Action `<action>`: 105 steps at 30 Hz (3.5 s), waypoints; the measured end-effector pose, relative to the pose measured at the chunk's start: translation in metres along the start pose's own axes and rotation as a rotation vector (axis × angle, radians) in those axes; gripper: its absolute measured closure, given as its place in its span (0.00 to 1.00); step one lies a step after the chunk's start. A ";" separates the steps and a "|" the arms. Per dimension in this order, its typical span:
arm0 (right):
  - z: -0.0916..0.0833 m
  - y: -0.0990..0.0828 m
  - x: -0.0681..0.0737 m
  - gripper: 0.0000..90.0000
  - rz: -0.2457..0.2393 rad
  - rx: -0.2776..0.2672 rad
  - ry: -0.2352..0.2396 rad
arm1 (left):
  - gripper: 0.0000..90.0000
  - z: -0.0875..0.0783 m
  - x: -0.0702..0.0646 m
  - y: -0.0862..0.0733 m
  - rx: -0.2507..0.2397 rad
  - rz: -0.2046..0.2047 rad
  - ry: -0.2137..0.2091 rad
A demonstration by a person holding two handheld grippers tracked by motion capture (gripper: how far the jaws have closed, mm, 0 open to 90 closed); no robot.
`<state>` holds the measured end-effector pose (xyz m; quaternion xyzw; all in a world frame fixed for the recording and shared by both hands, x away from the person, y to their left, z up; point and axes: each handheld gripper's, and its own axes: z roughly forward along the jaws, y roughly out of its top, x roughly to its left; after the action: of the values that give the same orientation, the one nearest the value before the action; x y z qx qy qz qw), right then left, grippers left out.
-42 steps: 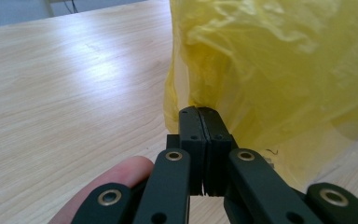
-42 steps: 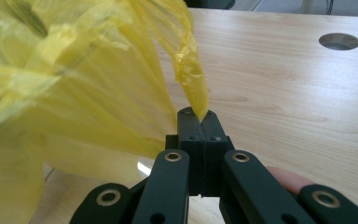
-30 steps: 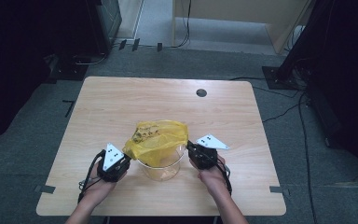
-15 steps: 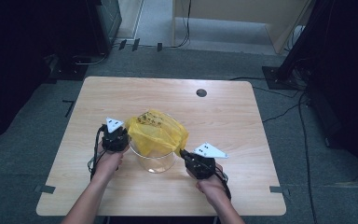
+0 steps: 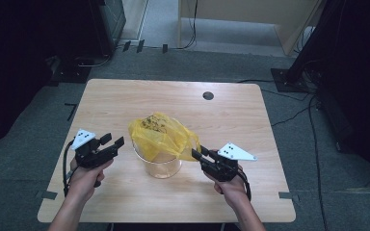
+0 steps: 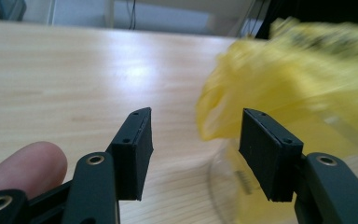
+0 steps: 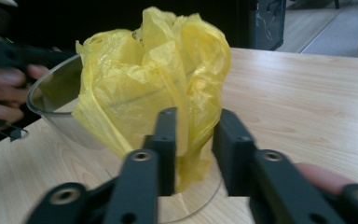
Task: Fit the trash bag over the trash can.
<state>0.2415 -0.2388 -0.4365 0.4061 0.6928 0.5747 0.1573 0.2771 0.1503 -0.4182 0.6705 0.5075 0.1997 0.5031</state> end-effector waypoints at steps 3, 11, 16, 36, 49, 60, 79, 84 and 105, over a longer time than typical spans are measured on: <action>0.006 -0.003 0.009 0.95 -0.048 0.043 0.002 | 0.47 -0.011 -0.022 0.005 -0.016 0.028 -0.022; 0.009 -0.007 0.029 0.96 -0.146 0.094 0.055 | 0.45 -0.005 -0.064 0.016 -0.016 0.028 0.003; 0.009 -0.010 0.028 0.95 -0.143 0.096 0.071 | 0.41 -0.001 -0.082 0.021 -0.033 -0.023 0.035; -0.010 0.005 0.021 0.57 -0.217 0.093 0.265 | 0.91 0.015 -0.092 0.013 -0.022 0.021 0.175; -0.003 0.065 0.000 0.67 -0.097 -0.024 0.067 | 0.91 0.013 -0.089 0.008 -0.024 0.040 0.153; 0.053 0.072 0.005 0.72 0.080 0.129 -0.020 | 0.91 0.008 -0.089 0.004 -0.033 0.057 0.140; 0.041 0.071 0.007 1.00 0.020 0.052 -0.148 | 0.90 -0.004 -0.085 -0.005 -0.064 0.055 0.087; 0.035 0.063 0.000 1.00 0.013 0.040 -0.230 | 0.91 -0.005 -0.082 -0.003 -0.061 0.045 0.081; 0.054 0.024 0.002 1.00 -0.064 0.092 -0.397 | 1.00 -0.029 -0.063 -0.034 0.030 0.035 -0.019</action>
<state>0.2864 -0.2015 -0.4293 0.4958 0.6865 0.4457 0.2903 0.2126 0.1082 -0.4202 0.6884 0.4939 0.1945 0.4943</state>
